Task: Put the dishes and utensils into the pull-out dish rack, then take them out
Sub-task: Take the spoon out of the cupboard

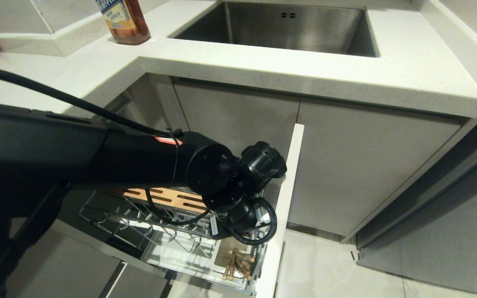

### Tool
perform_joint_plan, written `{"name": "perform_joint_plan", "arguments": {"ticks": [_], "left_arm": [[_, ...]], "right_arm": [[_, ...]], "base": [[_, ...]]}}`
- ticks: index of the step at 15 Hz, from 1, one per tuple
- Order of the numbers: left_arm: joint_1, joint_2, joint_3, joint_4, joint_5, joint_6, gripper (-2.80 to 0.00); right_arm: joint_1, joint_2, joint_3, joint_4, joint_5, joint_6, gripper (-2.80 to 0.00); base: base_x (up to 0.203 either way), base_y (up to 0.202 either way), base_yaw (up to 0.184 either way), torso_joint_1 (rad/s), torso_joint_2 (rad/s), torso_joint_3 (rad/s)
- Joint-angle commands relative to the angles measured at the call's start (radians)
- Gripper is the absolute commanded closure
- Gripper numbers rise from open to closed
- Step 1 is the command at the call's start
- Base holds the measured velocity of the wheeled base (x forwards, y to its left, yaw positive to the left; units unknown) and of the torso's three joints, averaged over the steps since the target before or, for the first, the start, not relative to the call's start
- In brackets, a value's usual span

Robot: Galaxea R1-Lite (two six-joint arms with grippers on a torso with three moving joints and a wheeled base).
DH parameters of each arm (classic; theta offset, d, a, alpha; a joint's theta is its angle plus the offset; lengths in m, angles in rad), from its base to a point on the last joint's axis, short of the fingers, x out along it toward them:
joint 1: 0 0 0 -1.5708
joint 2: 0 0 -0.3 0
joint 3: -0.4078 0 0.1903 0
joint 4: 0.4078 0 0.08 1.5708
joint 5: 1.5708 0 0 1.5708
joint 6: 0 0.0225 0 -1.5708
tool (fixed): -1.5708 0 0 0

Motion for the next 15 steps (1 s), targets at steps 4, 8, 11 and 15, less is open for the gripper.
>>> {"name": "perform_joint_plan", "arguments": {"ticks": [4,8,11,15], "left_arm": [[-0.001,0.004,-0.011,0.044,-0.003,-0.002,-2.80],[-0.001,-0.032,-0.011,0.067,0.018,0.002,-2.80],[-0.003,-0.027,-0.013,0.097,0.014,0.002,-2.80],[-0.001,-0.018,-0.013,0.096,-0.003,-0.005,-2.80]], "right_arm": [[0.000,0.001,0.000,0.000,0.000,0.000,0.00],[0.000,0.000,0.000,0.000,0.000,0.000,0.00],[0.000,0.000,0.000,0.000,0.000,0.000,0.00],[0.000,0.002,0.000,0.000,0.000,0.000,0.00]], "base": [[0.000,0.000,0.000,0.000,0.00,0.000],[0.000,0.000,0.000,0.000,0.00,0.000],[0.000,0.000,0.000,0.000,0.00,0.000],[0.000,0.000,0.000,0.000,0.00,0.000]]}}
